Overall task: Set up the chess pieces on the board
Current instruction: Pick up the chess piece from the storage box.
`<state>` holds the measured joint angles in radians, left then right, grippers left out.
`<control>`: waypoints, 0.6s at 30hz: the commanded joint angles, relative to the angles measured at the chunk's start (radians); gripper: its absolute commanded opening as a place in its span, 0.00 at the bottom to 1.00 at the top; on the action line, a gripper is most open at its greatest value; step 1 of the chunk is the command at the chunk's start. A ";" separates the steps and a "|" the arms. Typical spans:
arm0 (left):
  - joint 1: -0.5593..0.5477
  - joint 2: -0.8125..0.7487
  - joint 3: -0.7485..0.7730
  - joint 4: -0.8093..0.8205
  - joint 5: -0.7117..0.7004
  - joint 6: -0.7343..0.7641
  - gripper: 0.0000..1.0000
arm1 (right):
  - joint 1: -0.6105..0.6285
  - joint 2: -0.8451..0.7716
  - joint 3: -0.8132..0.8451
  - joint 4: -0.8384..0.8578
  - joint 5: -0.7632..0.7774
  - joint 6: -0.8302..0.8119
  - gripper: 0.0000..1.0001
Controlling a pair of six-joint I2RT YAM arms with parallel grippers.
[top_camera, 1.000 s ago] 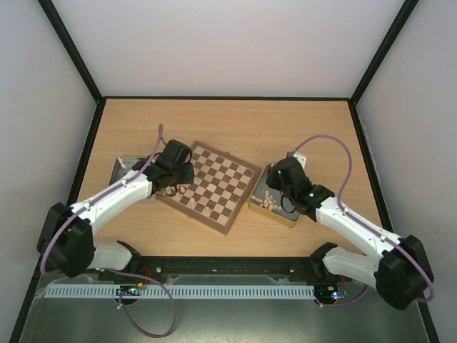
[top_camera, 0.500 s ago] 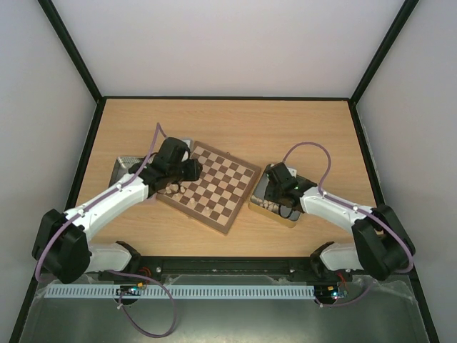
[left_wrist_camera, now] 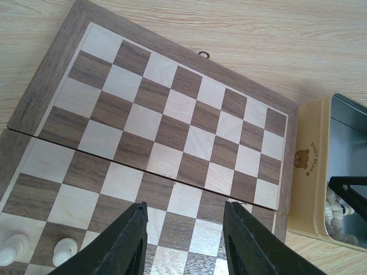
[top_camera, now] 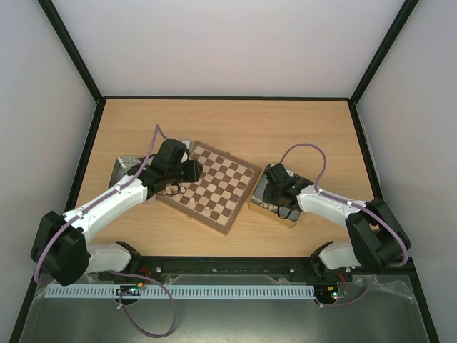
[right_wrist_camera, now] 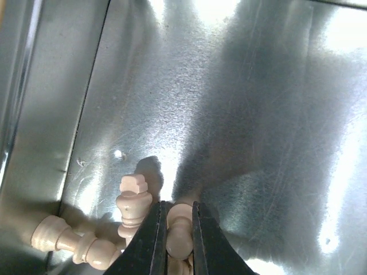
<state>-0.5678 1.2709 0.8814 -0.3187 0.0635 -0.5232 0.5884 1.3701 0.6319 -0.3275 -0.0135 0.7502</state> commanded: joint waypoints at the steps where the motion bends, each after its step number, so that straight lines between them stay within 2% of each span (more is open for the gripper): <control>1: 0.001 -0.024 -0.012 0.015 0.007 -0.003 0.40 | -0.002 -0.014 0.025 -0.023 0.066 0.001 0.03; 9: 0.000 -0.048 -0.016 0.023 -0.020 -0.019 0.41 | -0.002 -0.151 0.061 -0.072 0.212 0.003 0.02; 13: 0.000 -0.076 -0.016 0.010 -0.098 -0.060 0.43 | 0.004 -0.177 0.092 -0.060 0.149 -0.028 0.02; 18: 0.005 -0.119 -0.019 -0.016 -0.221 -0.091 0.44 | 0.052 -0.172 0.148 0.002 -0.001 -0.044 0.02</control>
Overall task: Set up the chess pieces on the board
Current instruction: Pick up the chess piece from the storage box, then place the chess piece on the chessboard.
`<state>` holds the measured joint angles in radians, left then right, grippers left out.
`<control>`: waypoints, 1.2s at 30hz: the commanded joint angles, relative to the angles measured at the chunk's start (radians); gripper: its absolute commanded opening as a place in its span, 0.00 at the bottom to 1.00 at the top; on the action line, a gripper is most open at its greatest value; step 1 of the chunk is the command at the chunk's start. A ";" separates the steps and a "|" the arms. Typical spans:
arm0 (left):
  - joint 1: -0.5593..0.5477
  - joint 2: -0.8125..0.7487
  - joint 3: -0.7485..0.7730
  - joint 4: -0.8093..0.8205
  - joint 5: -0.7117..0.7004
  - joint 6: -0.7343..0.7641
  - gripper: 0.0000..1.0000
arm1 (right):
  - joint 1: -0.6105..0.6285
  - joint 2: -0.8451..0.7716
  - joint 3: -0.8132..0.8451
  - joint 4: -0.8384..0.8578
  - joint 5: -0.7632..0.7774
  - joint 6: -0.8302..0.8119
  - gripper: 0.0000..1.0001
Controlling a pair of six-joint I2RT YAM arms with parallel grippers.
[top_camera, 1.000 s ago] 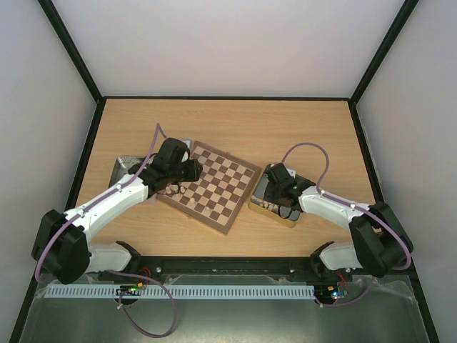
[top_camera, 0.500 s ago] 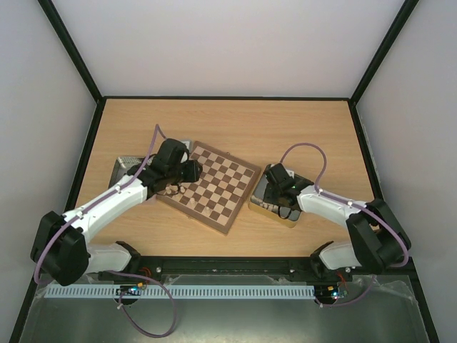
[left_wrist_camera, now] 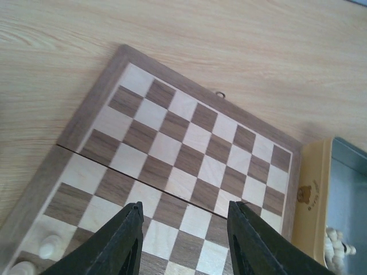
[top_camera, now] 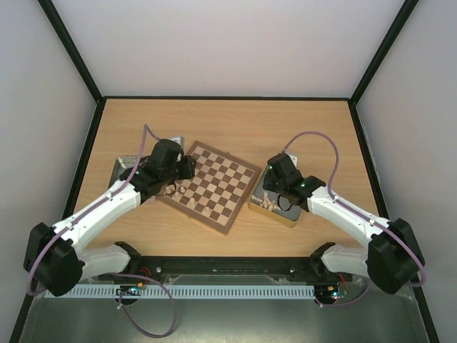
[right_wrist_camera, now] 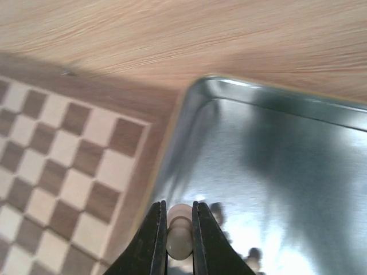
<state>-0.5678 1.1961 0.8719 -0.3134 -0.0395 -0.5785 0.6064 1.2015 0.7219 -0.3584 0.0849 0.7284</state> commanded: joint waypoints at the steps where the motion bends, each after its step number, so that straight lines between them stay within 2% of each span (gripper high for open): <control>1: 0.006 -0.057 -0.010 -0.028 -0.141 -0.037 0.44 | 0.048 0.006 0.073 0.043 -0.122 -0.024 0.02; 7: 0.024 -0.191 -0.019 -0.071 -0.316 -0.036 0.45 | 0.162 0.134 0.204 0.058 -0.167 -0.055 0.02; 15: 0.031 -0.451 -0.076 -0.063 -0.520 0.068 0.57 | 0.327 0.429 0.431 0.032 -0.171 -0.073 0.02; 20: 0.031 -0.549 -0.139 -0.039 -0.548 0.085 0.58 | 0.387 0.604 0.596 -0.014 -0.186 -0.081 0.02; 26: 0.033 -0.603 -0.146 -0.041 -0.584 0.090 0.60 | 0.436 0.753 0.745 -0.055 -0.193 -0.078 0.02; 36: 0.032 -0.615 -0.146 -0.054 -0.571 0.090 0.61 | 0.457 0.849 0.846 -0.139 -0.155 -0.081 0.03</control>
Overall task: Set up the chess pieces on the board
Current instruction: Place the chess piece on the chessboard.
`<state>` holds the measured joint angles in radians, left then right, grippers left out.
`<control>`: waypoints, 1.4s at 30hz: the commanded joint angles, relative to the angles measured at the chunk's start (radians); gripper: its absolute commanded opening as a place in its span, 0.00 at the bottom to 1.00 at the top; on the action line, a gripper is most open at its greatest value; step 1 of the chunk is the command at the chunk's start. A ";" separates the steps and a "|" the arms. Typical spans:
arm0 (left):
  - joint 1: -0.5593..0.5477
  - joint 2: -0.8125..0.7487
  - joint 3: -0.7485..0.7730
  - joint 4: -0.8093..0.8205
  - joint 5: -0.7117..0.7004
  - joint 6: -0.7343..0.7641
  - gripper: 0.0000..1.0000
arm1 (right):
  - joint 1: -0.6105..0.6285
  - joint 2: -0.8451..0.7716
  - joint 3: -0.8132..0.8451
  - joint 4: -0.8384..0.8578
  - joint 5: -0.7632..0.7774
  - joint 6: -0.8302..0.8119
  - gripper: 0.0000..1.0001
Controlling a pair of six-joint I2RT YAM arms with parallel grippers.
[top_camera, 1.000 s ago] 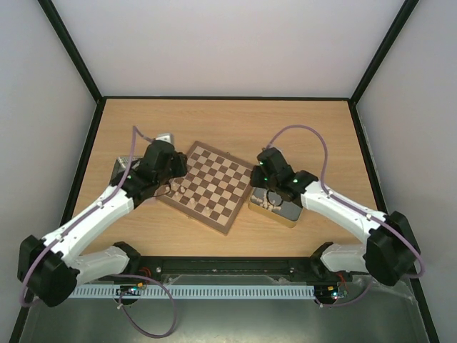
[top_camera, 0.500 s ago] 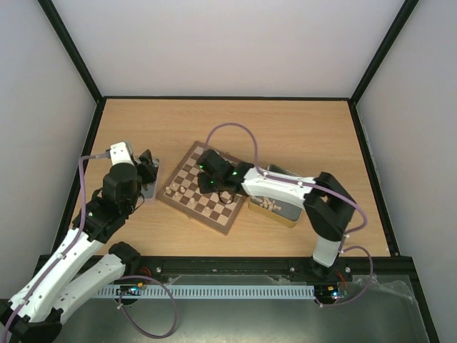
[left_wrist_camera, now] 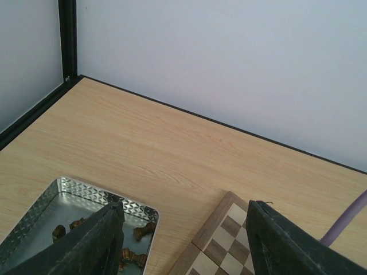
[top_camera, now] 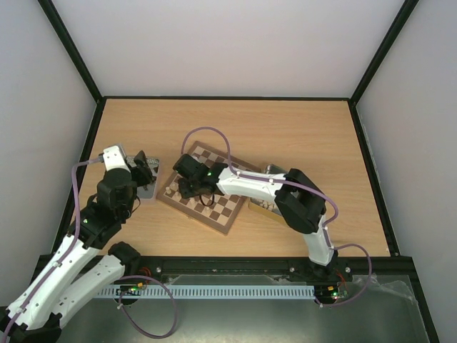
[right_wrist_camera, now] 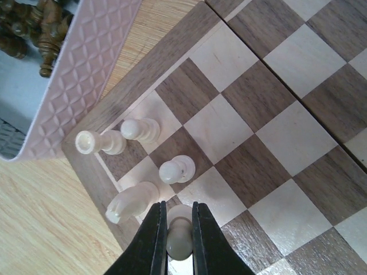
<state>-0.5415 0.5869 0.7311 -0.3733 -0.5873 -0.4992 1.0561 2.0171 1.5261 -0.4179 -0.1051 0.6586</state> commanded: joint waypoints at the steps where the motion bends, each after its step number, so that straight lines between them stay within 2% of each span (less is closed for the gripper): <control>1: 0.006 -0.006 -0.005 0.005 -0.023 0.011 0.61 | 0.008 0.038 0.045 -0.087 0.038 -0.014 0.03; 17: 0.006 0.000 -0.009 0.002 -0.005 0.008 0.61 | 0.012 0.066 0.052 -0.092 0.049 -0.019 0.11; 22: 0.007 0.007 -0.008 0.002 -0.002 0.009 0.61 | 0.013 0.068 0.045 -0.067 0.065 -0.020 0.08; 31: 0.006 0.008 -0.009 0.001 -0.001 0.009 0.61 | 0.012 0.085 0.037 -0.032 0.073 -0.015 0.09; 39: 0.006 0.012 -0.010 0.001 0.001 0.009 0.61 | 0.012 0.084 0.040 -0.029 0.077 -0.020 0.24; 42: 0.006 0.016 -0.010 0.003 0.002 0.010 0.61 | 0.013 0.079 0.050 -0.015 0.082 -0.020 0.25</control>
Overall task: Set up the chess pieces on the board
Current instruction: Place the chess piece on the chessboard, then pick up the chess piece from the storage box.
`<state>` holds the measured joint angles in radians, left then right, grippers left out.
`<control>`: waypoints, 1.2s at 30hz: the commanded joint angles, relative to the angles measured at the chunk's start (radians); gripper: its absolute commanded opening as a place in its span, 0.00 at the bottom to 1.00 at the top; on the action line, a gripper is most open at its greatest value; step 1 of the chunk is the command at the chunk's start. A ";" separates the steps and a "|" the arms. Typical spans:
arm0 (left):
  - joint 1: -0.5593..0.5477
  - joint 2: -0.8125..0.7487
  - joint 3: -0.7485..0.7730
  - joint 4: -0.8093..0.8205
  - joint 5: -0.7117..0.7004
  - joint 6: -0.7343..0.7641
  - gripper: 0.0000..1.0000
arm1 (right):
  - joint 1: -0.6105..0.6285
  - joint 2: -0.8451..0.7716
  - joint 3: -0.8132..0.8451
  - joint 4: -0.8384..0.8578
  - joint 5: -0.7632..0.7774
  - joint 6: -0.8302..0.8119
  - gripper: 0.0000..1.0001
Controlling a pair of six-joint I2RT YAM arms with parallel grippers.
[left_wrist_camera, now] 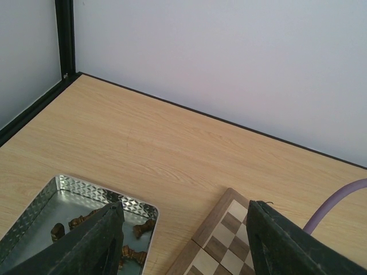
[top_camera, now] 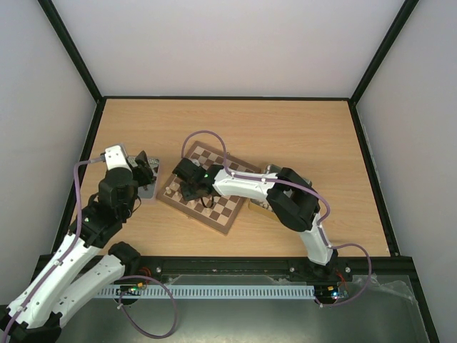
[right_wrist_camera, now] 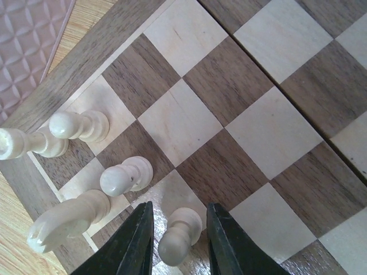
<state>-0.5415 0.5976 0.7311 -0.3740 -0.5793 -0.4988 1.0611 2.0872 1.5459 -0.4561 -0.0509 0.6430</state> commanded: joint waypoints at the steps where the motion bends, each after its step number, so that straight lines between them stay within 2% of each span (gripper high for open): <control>1: 0.006 0.006 -0.010 0.003 -0.004 0.010 0.61 | 0.007 0.006 0.031 0.030 0.028 -0.004 0.25; 13: 0.006 0.011 -0.010 0.003 -0.004 0.010 0.61 | 0.006 0.012 0.054 0.044 0.005 -0.004 0.15; 23: 0.007 0.014 -0.009 0.005 0.000 0.011 0.61 | 0.006 -0.021 0.044 0.049 0.036 -0.005 0.20; 29: 0.007 0.021 -0.009 0.011 0.009 0.013 0.61 | -0.006 -0.140 -0.041 0.100 0.113 0.028 0.25; 36: 0.007 0.038 -0.019 0.038 0.067 0.018 0.62 | -0.092 -0.387 -0.253 0.091 0.250 0.121 0.27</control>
<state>-0.5385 0.6228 0.7280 -0.3698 -0.5510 -0.4965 1.0309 1.8545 1.3933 -0.3664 0.0753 0.6933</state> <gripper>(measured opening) 0.613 0.258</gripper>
